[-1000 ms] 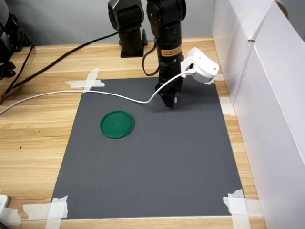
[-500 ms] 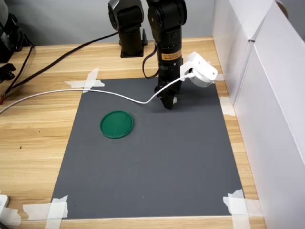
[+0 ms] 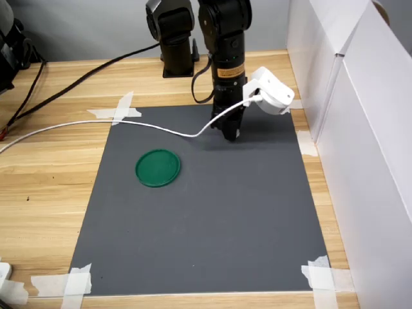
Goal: Grasp a white terminal and put it in the green lid.
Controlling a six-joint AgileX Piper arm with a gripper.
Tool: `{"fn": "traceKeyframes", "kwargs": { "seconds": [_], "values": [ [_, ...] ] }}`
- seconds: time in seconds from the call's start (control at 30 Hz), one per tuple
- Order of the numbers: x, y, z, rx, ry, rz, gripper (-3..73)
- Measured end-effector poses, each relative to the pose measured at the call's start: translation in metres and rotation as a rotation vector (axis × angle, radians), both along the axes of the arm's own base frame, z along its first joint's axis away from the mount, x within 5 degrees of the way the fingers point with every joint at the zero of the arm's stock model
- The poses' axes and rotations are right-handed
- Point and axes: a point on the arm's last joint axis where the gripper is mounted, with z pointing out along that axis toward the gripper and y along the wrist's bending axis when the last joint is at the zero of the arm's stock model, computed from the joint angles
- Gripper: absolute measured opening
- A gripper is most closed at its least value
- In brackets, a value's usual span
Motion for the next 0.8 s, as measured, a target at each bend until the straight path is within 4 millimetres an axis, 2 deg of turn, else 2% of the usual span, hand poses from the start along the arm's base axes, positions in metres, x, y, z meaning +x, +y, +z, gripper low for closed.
{"fn": "traceKeyframes", "kwargs": {
  "seconds": [0.17, 0.43, 0.63, 0.8],
  "values": [
    [0.004, 0.002, 0.045, 0.048, -0.097, 0.012, 29.5],
    [0.001, 0.003, 0.111, 0.101, -0.141, 0.031, 29.5],
    [-0.002, -0.001, 0.126, 0.103, -0.103, 0.026, 29.5],
    [0.008, -0.025, 0.126, 0.121, -0.076, -0.041, 29.5]
  ]
}}
